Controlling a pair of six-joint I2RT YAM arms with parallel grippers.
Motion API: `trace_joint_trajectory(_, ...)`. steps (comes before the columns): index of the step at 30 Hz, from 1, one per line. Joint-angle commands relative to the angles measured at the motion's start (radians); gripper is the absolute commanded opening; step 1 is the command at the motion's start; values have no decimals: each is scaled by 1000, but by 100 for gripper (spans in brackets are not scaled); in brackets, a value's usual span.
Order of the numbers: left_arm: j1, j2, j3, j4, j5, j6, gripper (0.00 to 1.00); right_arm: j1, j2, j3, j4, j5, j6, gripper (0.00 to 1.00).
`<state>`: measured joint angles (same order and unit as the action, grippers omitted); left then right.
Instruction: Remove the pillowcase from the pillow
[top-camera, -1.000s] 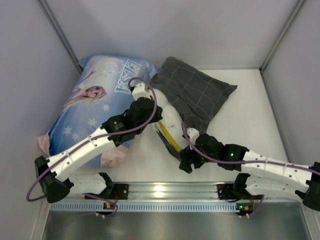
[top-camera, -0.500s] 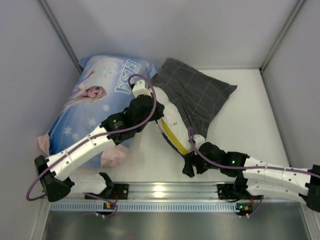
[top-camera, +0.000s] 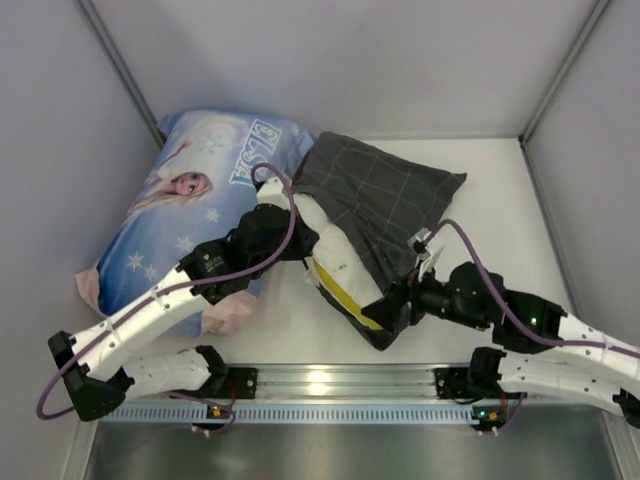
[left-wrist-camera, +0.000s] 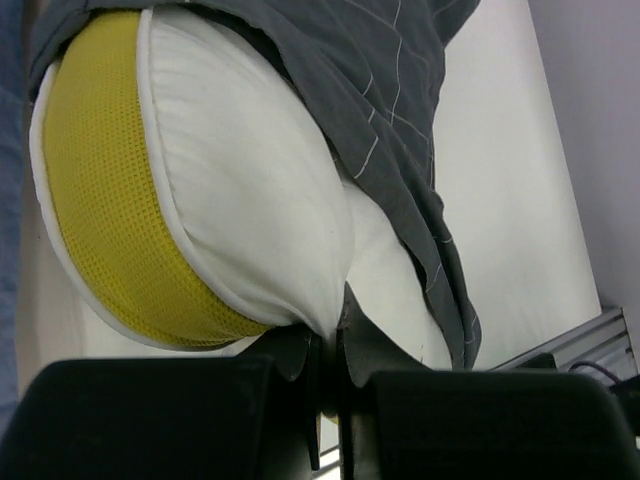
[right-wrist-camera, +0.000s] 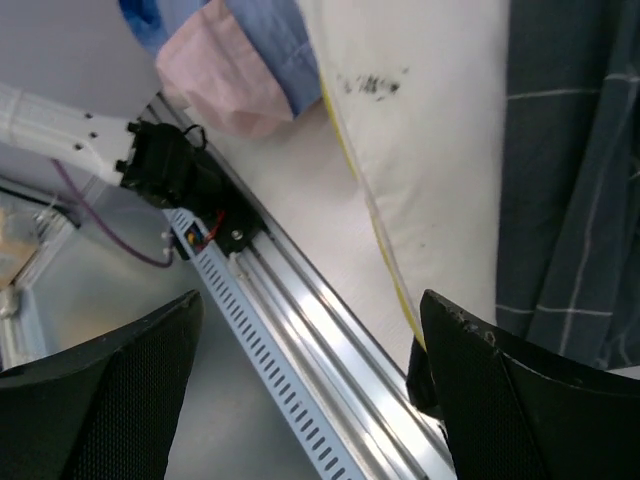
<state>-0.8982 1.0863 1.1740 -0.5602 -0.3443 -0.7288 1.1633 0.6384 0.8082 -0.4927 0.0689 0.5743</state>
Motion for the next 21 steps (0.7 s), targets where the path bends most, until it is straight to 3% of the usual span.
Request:
trace_joint_trajectory(1, 1, -35, -46, 13, 91, 20, 0, 12, 102, 28, -118, 152, -18, 85)
trace_joint_trajectory(4, 1, -49, -97, 13, 113, 3, 0, 10, 182, 29, -153, 316, 10, 85)
trace_joint_trajectory(9, 1, -95, -132, 13, 145, -15, 0, -10, 318, 11, -152, 420, 22, 85)
trace_joint_trajectory(15, 1, -160, -166, 10, 182, -32, 0, -51, 374, -30, -141, 502, 44, 84)
trace_joint_trajectory(21, 1, -223, -169, -15, 182, -43, 0, -109, 398, -101, -109, 476, 73, 69)
